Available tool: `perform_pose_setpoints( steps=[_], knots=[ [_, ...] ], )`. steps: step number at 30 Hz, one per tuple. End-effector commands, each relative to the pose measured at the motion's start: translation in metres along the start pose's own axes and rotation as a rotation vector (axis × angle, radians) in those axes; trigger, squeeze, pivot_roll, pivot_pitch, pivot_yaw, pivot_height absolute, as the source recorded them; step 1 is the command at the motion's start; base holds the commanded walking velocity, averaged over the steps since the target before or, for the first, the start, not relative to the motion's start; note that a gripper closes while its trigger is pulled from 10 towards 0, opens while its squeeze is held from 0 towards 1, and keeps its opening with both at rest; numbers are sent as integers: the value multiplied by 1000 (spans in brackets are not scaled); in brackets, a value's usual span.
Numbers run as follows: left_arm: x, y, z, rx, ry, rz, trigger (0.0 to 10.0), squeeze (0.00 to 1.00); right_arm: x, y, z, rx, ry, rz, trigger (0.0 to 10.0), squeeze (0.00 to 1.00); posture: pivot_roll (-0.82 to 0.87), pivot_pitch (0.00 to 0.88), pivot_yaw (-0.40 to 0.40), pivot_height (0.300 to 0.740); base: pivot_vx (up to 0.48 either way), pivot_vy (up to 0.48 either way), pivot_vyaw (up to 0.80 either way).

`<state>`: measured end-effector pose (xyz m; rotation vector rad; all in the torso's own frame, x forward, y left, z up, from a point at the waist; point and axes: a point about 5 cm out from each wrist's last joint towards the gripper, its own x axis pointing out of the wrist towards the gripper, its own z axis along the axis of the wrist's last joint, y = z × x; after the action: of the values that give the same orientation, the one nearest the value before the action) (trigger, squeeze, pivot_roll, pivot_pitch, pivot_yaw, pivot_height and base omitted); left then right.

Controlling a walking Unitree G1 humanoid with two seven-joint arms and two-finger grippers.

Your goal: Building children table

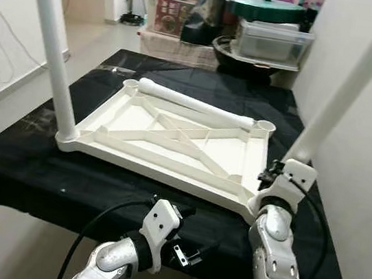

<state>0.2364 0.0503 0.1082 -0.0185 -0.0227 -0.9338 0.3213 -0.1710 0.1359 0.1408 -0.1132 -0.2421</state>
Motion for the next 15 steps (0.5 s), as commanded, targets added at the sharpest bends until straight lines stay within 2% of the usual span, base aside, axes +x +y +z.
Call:
perform_pose_setpoints(
  steps=[1,2,3,4,5,7,11,12,14,15],
  knots=[
    [2,-3,-1,-7,2,-8,10000,0,1,4,0,82,0,117,10000,376,187,0,-69,740,0,0,0],
    [2,-3,-1,-7,2,-8,10000,0,1,4,0,82,0,117,10000,376,187,0,-69,740,0,0,0],
    [1,-3,-1,-8,2,-8,10000,0,2,2,3,110,-10,178,10000,0,187,0,-69,740,0,0,0],
    [2,-3,-1,-9,2,-8,10000,0,5,-3,6,130,-2,259,10000,0,186,0,-70,740,0,0,0],
    [2,-3,-1,-9,2,-8,10000,0,5,-3,6,130,-2,259,10000,0,186,0,-70,740,0,0,0],
    [2,-3,-1,-10,2,-8,10000,0,7,-11,11,125,15,363,10000,0,188,0,-69,740,0,0,0],
    [2,-2,-1,-9,3,-10,10000,0,6,-16,20,172,116,775,10000,0,186,0,-68,740,0,0,0],
    [2,-2,-1,-9,3,-10,10000,0,6,-16,20,172,116,775,10000,0,186,0,-68,740,0,0,0],
    [3,-2,-2,-10,4,-10,10000,0,0,-15,20,128,184,998,10000,0,192,0,-71,740,0,0,0],
    [3,-2,-2,-10,4,-10,10000,0,0,-15,20,128,184,998,10000,0,192,0,-71,740,0,0,0]
  ],
)
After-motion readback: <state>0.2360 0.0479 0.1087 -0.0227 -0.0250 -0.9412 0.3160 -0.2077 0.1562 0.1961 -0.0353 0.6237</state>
